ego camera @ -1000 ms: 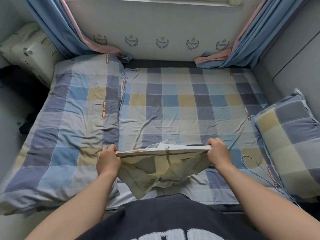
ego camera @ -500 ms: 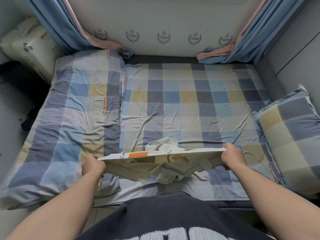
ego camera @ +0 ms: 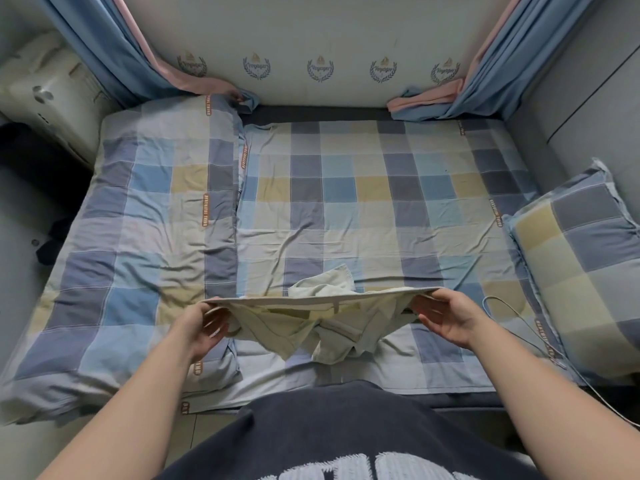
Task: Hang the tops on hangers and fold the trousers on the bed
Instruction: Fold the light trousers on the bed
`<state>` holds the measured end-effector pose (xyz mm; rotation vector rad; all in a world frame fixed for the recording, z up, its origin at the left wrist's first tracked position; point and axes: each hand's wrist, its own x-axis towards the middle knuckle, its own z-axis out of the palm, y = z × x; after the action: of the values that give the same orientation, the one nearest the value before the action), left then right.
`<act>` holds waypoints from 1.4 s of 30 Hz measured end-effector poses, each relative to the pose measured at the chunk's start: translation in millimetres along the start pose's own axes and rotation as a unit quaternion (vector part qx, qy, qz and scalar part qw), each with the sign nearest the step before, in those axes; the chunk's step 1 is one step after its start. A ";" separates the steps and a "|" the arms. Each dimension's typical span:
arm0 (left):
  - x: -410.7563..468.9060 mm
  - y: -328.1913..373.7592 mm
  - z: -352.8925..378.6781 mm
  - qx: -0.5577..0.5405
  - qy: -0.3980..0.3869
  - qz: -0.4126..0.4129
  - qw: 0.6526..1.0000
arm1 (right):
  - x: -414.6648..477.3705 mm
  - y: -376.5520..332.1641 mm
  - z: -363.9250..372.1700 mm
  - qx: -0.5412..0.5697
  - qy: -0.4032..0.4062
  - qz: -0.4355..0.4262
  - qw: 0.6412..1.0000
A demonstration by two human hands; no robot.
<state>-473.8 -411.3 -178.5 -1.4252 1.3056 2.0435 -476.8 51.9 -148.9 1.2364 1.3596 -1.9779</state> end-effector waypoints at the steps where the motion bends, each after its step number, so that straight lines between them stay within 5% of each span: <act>1: -0.8 -0.3 2.2 0.019 -0.003 0.029 0.999 | -0.6 -0.8 -0.2 0.011 -0.021 -0.013 1.000; 4: -4.6 -4.6 10.8 0.119 -0.014 0.154 0.981 | 0.4 1.4 5.7 -0.047 -0.019 -0.101 0.994; 6: -9.3 -3.2 18.0 0.229 0.036 0.280 0.931 | -2.9 -2.4 14.4 -0.158 0.052 -0.198 0.966; 10: -24.3 34.9 48.7 0.338 0.162 0.415 0.829 | -17.7 -42.3 35.7 -0.367 0.166 -0.381 0.832; 16: -79.7 153.6 126.9 0.286 0.233 0.553 0.747 | -63.9 -160.3 91.4 -0.348 0.204 -0.566 0.718; 21: -163.5 278.9 171.5 0.132 0.175 0.644 0.733 | -139.4 -279.2 134.3 -0.239 0.195 -0.647 0.697; 28: -284.6 408.2 198.8 0.067 0.179 0.706 0.682 | -279.2 -407.3 178.3 -0.110 0.152 -0.664 0.724; 31: -318.7 442.9 201.8 0.093 0.196 0.691 0.689 | -327.1 -435.6 192.4 -0.077 0.119 -0.646 0.750; 34: -351.4 466.6 200.5 0.130 0.186 0.616 0.754 | -363.2 -458.0 202.5 -0.054 0.071 -0.590 0.802; 38: -378.0 488.2 192.4 0.132 0.041 0.480 0.866 | -395.0 -470.6 215.7 -0.094 0.031 -0.484 0.869; 42: -398.6 484.5 194.0 0.068 -0.076 0.424 0.900 | -415.9 -467.8 230.3 -0.121 -0.006 -0.451 0.884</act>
<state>-741.2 -418.6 421.2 -0.6316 2.1990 2.4024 -716.4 -10.3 470.4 0.4704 2.3749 -2.2190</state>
